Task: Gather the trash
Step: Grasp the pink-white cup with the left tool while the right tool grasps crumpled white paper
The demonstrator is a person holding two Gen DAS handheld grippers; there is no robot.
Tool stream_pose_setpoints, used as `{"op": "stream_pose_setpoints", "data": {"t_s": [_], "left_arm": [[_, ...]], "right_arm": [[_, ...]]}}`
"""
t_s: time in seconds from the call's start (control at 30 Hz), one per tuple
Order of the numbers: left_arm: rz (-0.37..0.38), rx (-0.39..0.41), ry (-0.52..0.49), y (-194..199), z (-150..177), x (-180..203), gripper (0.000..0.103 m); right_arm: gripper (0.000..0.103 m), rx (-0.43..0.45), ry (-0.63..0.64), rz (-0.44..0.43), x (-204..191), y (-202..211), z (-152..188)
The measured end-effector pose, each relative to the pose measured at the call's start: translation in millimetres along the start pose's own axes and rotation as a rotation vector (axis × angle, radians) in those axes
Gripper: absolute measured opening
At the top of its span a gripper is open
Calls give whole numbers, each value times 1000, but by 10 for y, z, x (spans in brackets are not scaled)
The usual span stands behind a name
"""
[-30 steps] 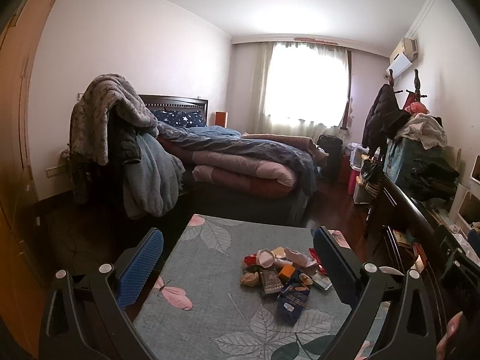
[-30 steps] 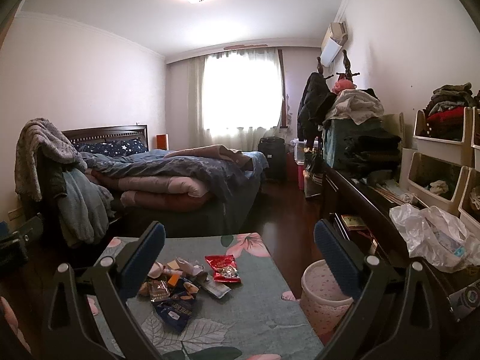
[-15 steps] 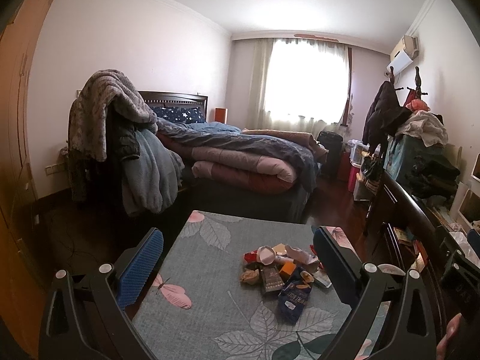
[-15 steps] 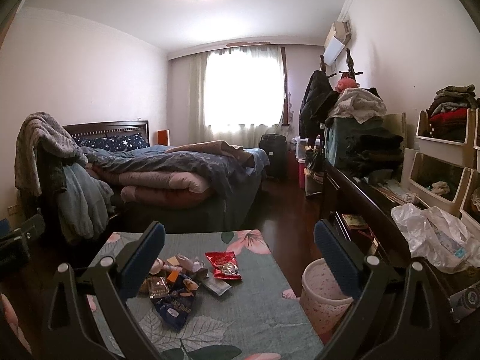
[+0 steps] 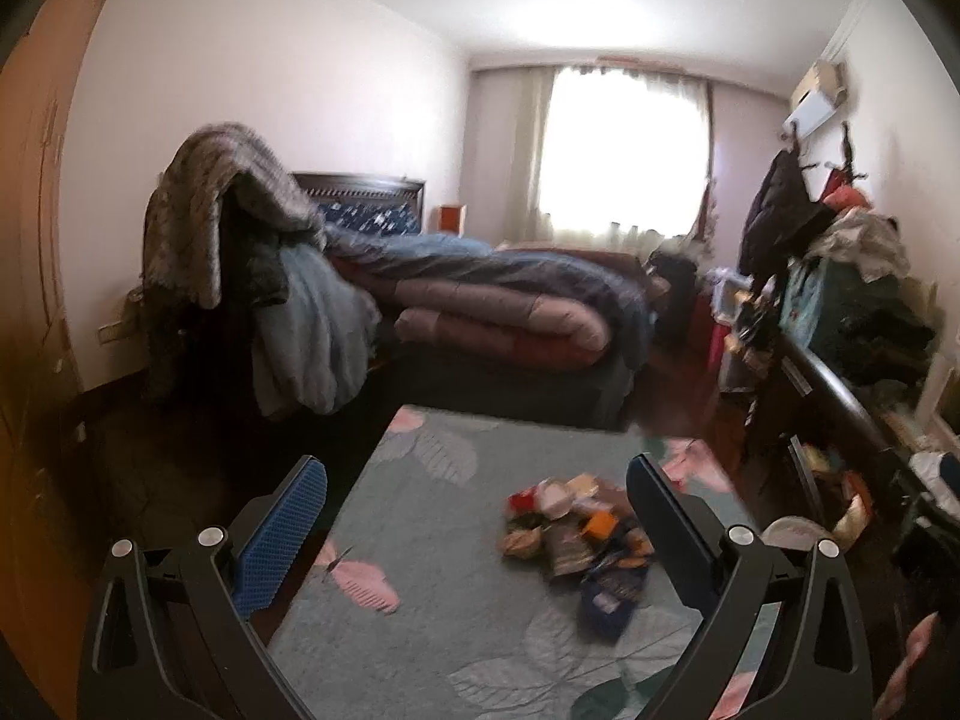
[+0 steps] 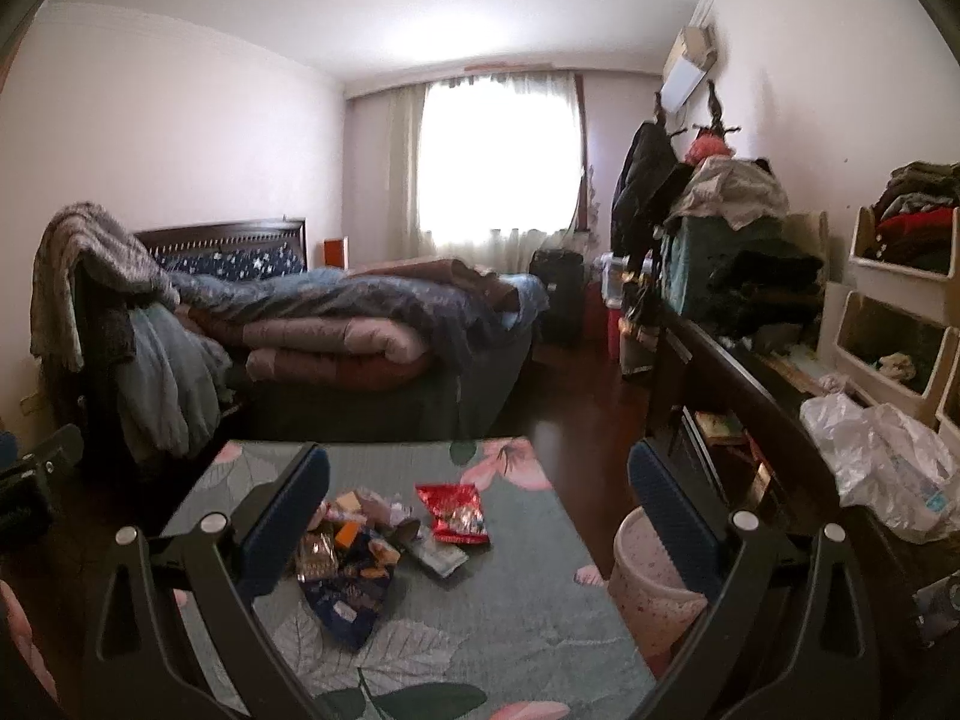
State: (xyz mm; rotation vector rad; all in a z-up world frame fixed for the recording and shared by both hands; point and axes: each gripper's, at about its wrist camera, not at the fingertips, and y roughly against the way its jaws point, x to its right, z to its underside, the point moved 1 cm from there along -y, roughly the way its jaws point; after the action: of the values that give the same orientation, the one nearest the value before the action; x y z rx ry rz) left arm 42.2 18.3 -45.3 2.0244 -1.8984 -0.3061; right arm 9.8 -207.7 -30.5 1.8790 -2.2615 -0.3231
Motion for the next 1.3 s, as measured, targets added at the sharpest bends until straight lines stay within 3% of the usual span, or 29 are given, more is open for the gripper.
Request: {"op": "stream_pose_setpoints", "data": {"t_s": [0.1,0.3,0.5,0.77,1.03,1.07,1.1,1.2,1.3], "left_arm": [[-40,-92,-7,-321,162,-55,99],[-31,-240,-27,-1110,410,107,99],[-13,-316,-133,-1991,536,595,99],[12,-388,-94,-2869,600,808,99],[2,-449,-91,-3158,747,841,98],[6,-451,-89,-3172,752,832,91],[24,-455,-74,-3177,758,810,76],[61,-459,-27,-3192,752,757,58],[52,-441,-3,-3160,713,672,57]], "right_arm": [[100,-86,20,-18,-43,-252,179],[100,-273,26,-65,-112,-830,578],[100,-314,13,-78,-68,-1203,742],[100,-359,-2,-146,-52,-1748,887],[100,-387,-14,-201,-142,-2105,880],[100,-390,-13,-199,-155,-2137,879],[100,-393,-13,-198,-165,-2184,875],[100,-417,-18,-210,-221,-2360,848],[99,-435,-22,-244,-324,-2526,810]]}}
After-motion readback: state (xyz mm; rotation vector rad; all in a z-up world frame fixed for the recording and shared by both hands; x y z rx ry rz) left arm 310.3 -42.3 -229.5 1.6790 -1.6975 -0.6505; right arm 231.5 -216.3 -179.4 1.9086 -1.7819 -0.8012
